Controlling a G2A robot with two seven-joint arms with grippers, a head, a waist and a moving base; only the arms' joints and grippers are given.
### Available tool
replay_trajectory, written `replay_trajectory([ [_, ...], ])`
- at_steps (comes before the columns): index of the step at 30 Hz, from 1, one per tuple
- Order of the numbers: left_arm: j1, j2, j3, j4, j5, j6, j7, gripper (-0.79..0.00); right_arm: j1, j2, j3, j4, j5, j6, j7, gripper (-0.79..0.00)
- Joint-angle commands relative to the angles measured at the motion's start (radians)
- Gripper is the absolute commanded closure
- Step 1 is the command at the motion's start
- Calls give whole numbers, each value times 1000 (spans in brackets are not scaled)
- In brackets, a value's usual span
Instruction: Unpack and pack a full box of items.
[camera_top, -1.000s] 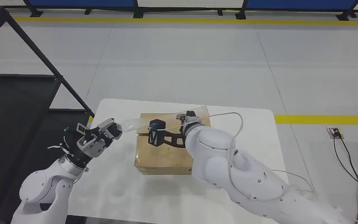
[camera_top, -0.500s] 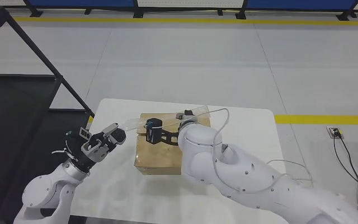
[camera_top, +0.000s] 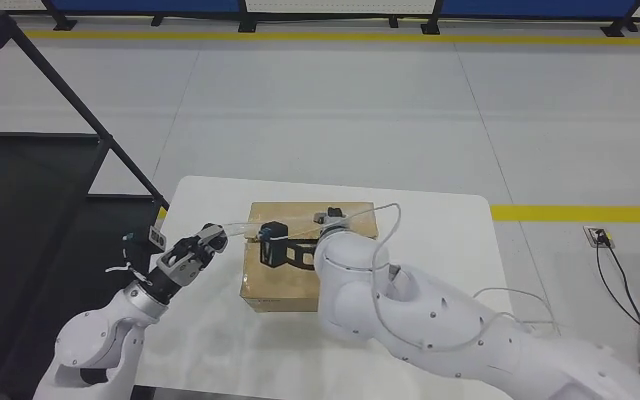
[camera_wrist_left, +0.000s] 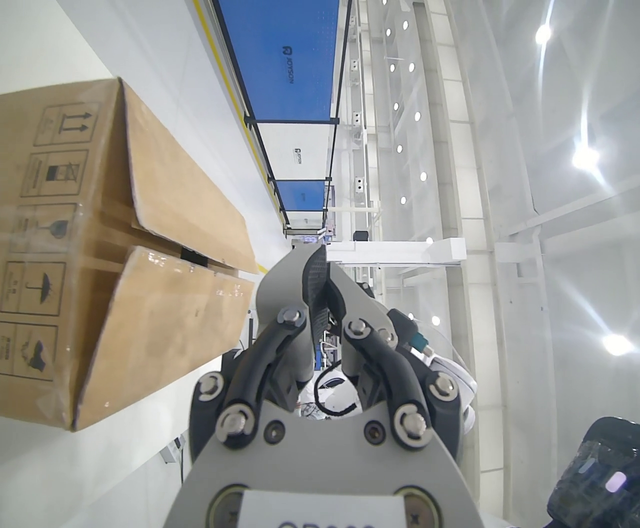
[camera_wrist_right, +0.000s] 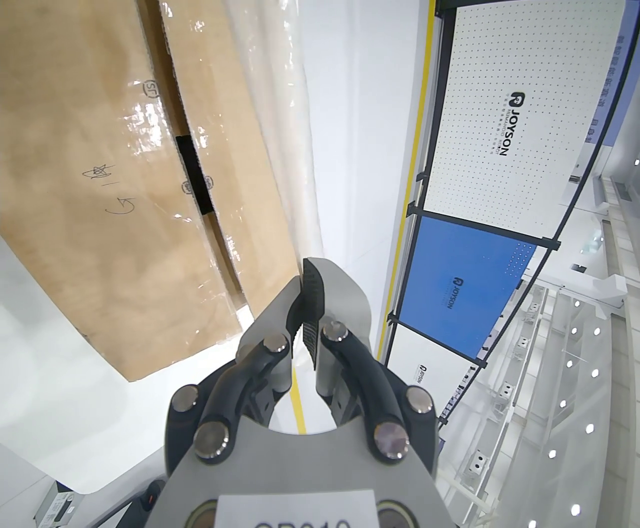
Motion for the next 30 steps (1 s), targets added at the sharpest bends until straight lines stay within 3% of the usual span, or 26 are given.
replay_trajectory([
  [1, 1, 1, 3, 5, 31, 0, 6, 0, -3, -3, -15, 11, -1, 6, 6, 0],
  [18, -43, 6, 69, 69, 268, -27, 54, 0, 45, -81, -124, 196, 75, 31, 31, 0],
  [30, -72, 9, 90, 112, 328, -50, 40, 0, 74, -124, -148, 307, 122, 15, 15, 0],
])
